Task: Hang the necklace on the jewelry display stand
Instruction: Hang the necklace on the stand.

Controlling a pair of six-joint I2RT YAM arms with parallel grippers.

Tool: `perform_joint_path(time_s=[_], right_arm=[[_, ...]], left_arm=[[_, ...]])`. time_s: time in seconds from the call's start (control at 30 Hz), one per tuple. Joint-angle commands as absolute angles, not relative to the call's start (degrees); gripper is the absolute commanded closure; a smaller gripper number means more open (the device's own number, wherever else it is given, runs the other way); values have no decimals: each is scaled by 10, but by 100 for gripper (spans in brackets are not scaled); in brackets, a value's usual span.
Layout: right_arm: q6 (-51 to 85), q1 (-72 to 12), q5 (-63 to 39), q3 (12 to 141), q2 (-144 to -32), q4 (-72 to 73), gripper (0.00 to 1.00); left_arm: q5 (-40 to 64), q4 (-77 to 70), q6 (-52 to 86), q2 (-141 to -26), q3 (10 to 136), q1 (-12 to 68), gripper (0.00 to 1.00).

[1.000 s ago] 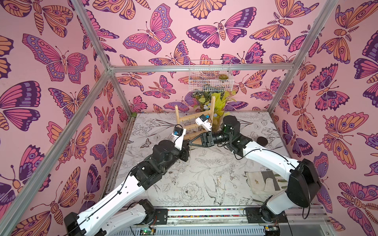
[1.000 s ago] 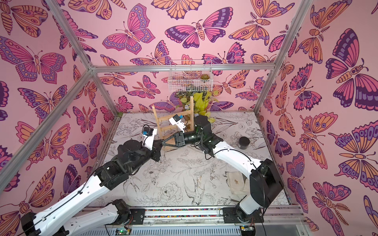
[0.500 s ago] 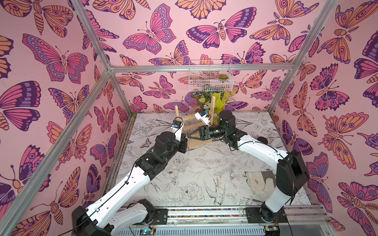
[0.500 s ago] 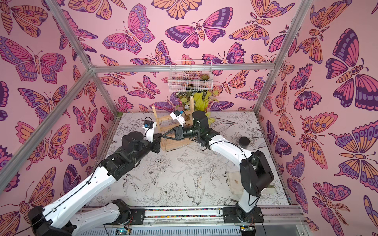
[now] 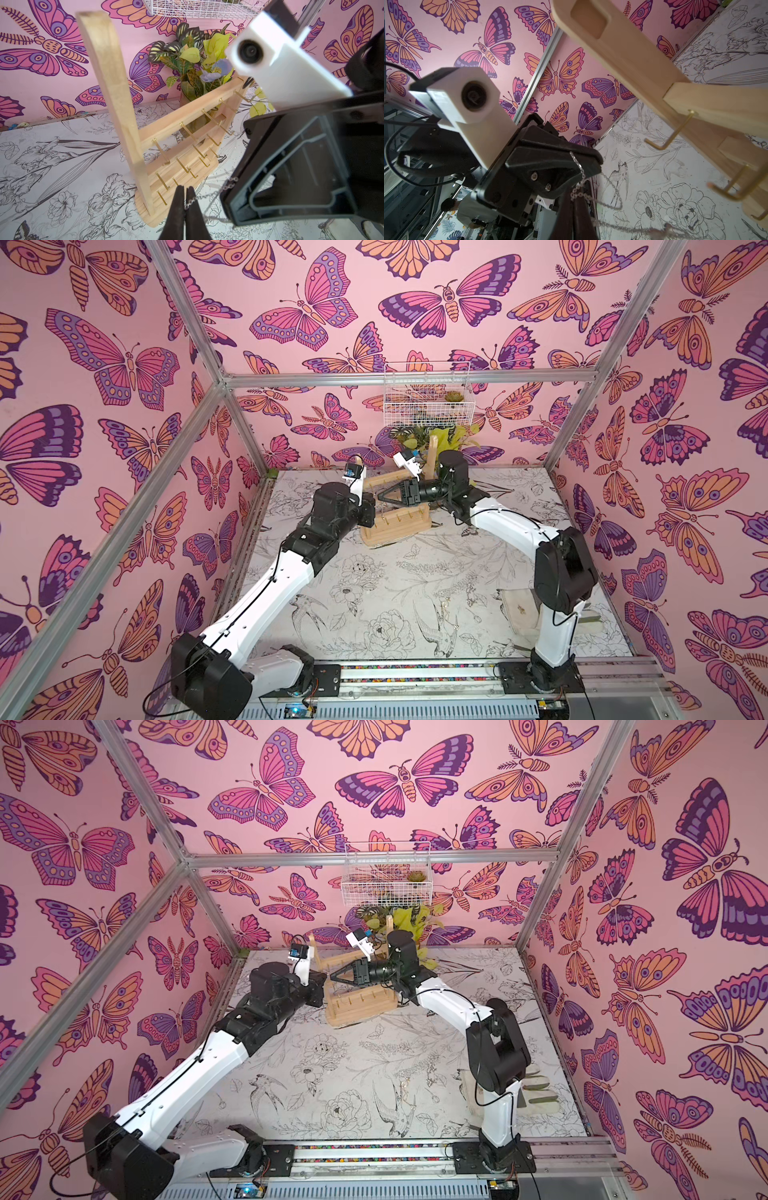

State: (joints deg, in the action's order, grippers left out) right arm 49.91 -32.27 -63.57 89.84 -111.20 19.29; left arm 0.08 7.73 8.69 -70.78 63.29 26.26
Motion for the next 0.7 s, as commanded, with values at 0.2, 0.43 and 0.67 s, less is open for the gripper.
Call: perform_joint_path(time_s=[0.2,0.43,0.67], right_arm=[[550,-312,-646,951,-1166,259,100],[553,-308,-644,963,-1180,260,99],[530,-309,-638,968,-1179,225,95]], left_arm=[[33,51,76,-756,657,234,100],[34,35,79,-780,664,223,100],[21,22,82,-783,660,221,100]])
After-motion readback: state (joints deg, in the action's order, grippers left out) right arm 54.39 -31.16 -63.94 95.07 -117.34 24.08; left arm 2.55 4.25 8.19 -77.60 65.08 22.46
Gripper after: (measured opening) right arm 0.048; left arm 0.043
